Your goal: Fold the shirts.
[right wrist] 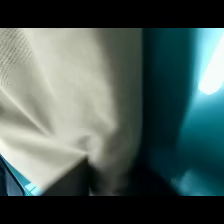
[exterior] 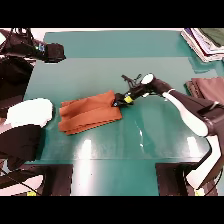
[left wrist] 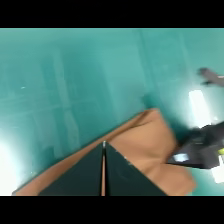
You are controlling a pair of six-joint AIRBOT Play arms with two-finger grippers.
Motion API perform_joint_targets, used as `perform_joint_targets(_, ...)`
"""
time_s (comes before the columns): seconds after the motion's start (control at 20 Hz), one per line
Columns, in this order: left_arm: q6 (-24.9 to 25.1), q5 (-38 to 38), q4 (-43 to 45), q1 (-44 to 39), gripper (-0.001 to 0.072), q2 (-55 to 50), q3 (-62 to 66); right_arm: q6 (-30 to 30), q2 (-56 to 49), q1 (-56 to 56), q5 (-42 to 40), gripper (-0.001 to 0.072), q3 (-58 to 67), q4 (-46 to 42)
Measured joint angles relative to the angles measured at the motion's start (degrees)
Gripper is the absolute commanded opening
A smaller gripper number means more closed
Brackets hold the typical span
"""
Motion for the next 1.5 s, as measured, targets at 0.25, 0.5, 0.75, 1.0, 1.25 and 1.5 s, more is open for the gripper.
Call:
perform_joint_targets(0.25, 0.5, 0.7, -1.5, -4.2, 0.0022, -0.1, 0.0, 0.1, -0.5, -0.5, -1.1, 0.0021, 8.3, -2.5)
perform_joint_targets(0.5, 1.2, 4.0, -1.9, -10.6, 0.0022, -0.1, 0.0, 3.0, 7.9, -15.2, 1.0, 0.0021, 12.1, -13.9)
perform_joint_targets(0.75, 1.2, 7.5, -2.2, -14.1, 0.0023, -0.1, 0.0, 4.6, 14.8, -36.4, 1.6, 0.0021, 12.8, -20.4)
perform_joint_targets(1.0, 0.3, 9.1, -2.6, -15.0, 0.0023, -0.1, 0.0, 5.0, 16.8, -53.0, 0.9, 0.0021, 13.0, -21.7)
perform_joint_targets(1.25, -0.8, 9.8, -2.8, -15.1, 0.0023, -0.2, 0.0, 5.0, 18.4, -60.2, -2.3, 0.0021, 13.0, -15.9)
perform_joint_targets(1.5, -1.0, 9.9, -2.8, -15.2, 0.0023, -0.2, 0.0, 4.3, 24.3, -62.0, -9.3, 0.0021, 13.0, -13.0)
